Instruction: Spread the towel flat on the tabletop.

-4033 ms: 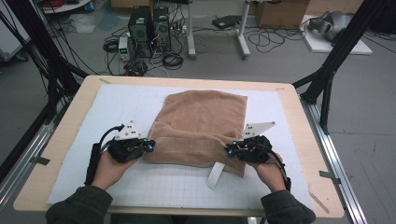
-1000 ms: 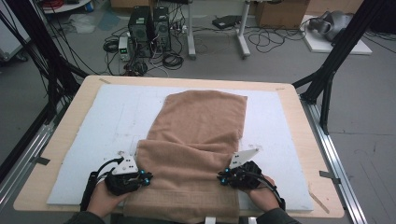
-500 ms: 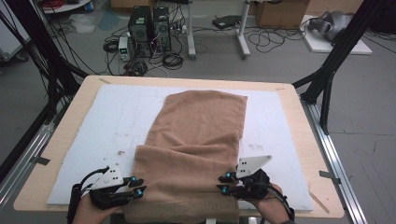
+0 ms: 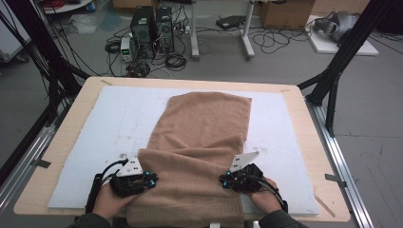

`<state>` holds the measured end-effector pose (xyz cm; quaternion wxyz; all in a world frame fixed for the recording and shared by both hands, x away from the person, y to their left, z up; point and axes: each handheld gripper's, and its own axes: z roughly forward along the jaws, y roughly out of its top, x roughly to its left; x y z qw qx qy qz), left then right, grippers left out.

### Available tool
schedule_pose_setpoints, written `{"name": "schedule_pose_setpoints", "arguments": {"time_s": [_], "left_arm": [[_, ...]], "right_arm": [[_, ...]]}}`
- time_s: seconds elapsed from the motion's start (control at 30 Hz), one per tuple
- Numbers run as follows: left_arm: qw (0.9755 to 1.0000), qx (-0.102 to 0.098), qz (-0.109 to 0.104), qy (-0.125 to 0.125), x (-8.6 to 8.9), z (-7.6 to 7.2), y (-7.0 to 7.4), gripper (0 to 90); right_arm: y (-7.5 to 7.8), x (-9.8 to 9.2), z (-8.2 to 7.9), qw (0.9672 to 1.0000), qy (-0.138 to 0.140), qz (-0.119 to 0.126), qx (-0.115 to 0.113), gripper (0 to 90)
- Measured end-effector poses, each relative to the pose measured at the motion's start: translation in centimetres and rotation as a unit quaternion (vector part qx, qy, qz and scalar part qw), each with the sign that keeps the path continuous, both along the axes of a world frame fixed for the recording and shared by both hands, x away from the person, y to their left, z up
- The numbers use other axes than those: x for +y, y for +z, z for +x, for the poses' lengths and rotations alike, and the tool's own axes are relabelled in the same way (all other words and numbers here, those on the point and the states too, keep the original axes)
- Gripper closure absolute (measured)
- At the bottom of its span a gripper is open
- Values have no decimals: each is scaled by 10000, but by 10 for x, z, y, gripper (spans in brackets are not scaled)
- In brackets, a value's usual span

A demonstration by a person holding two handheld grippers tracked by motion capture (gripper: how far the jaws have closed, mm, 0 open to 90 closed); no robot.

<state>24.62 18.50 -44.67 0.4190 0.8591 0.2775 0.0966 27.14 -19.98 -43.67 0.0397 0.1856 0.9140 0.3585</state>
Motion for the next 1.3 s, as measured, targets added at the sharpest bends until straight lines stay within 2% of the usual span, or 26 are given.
{"name": "schedule_pose_setpoints", "arguments": {"time_s": [0.13, 0.23, 0.33, 0.4, 0.47, 0.53, 0.6, 0.63, 0.73, 0.77, 0.83, 0.87, 0.9, 0.97, 1.03, 1.13, 1.2, 1.27, 1.3], "left_arm": [[10000, -42, 28, -37, 1, -10, 1, 858], [9999, -19, 17, -140, 5, -24, 3, 860], [9996, -36, -66, -273, 10, -41, 7, 858], [9995, -124, -115, -252, 14, -47, 11, 830], [9995, -149, -185, -190, 17, -44, 16, 760], [9996, -182, -196, -75, 18, -36, 18, 689], [9996, -152, -224, -5, 17, -26, 15, 671], [9997, -109, -200, 33, 15, -21, 12, 652], [10000, 53, 45, 37, 10, -12, 0, 625], [10000, -23, -14, 63, 10, -12, -1, 628], [10000, 14, -58, 55, 11, -13, -1, 708], [9999, 22, -80, 60, 12, -13, -1, 791], [10000, 11, -80, 57, 12, -15, -1, 819], [10000, -34, -58, 70, 11, -17, -1, 850], [10000, -22, -53, 53, 11, -21, -1, 857], [9999, 34, -78, -134, 13, -33, 1, 859], [9995, 74, -157, -270, 14, -42, 4, 856], [9994, -69, -179, -299, 16, -48, 10, 816], [9995, -159, -132, -243, 17, -48, 12, 757]], "right_arm": [[2, 1, -7, 9998, 171, 4, 123, 888], [7, 0, -18, 9995, 283, 123, 119, 890], [13, 0, -35, 9981, 514, 269, 225, 890], [19, -2, -43, 9954, 747, 522, 294, 883], [28, -5, -46, 9950, 731, 667, 128, 842], [35, -9, -39, 9970, 445, 631, -101, 785], [36, -11, -29, 9981, 290, 509, -209, 733], [33, -12, -21, 9986, 192, 450, -197, 719], [17, -9, -6, 9998, 43, 175, -20, 668], [12, -7, -3, 9999, 34, 119, 102, 670], [3, -4, -1, 9997, 71, 48, 234, 722], [-1, -3, -2, 9996, 89, 71, 246, 757], [-1, -3, -3, 9995, 96, 126, 277, 805], [-1, -3, -5, 9994, 157, 109, 284, 831], [0, -3, -9, 9989, 257, 119, 373, 836], [5, -3, -20, 9987, 376, 155, 304, 836], [12, -7, -27, 9983, 416, 308, 258, 819], [20, -13, -29, 9977, 405, 496, 240, 763], [23, -15, -28, 9981, 288, 524, 161, 719]]}}
